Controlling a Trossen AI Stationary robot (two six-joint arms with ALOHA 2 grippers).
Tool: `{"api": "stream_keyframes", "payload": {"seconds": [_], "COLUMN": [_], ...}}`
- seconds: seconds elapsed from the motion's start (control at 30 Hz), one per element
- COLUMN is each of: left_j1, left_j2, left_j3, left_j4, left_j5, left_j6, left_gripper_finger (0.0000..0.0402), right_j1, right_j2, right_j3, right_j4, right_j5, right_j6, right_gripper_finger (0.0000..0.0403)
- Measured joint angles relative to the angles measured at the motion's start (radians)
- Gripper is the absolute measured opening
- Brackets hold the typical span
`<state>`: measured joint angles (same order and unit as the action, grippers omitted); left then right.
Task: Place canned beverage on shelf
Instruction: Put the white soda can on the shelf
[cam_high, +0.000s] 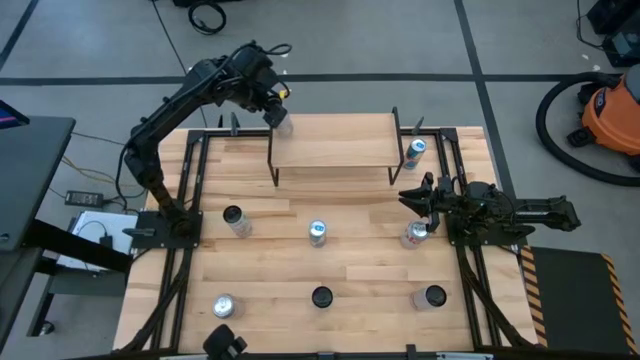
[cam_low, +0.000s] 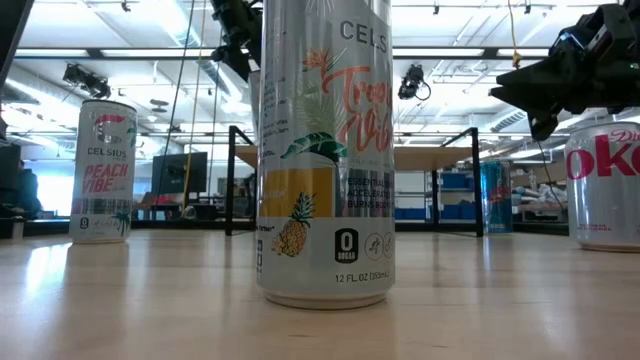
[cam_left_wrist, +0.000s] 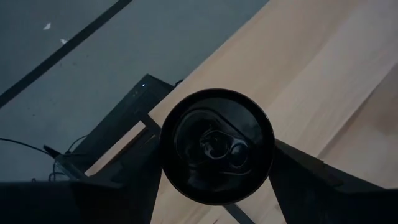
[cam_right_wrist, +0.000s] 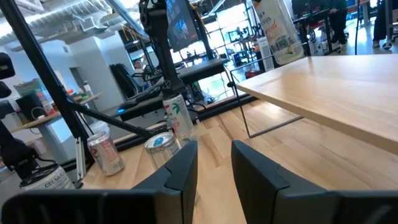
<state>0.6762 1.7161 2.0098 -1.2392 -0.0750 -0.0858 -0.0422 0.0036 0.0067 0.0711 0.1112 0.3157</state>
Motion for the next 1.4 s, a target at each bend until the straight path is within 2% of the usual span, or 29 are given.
{"api": "stream_keyframes", "payload": {"seconds": [1.4], "left_j1": [0.000], "left_j2": [0.050], "left_j3": [0.001], "left_j4": [0.050], "left_j5": [0.002], "left_j6": [-0.007], "left_gripper_finger": [0.0261], "right_j1": [0.000], "right_j2": [0.000], "right_j3": [0.000], "right_j4": [0.000], "right_j5": [0.000], "right_j6": [0.005], "right_gripper_finger": [0.0107]}}
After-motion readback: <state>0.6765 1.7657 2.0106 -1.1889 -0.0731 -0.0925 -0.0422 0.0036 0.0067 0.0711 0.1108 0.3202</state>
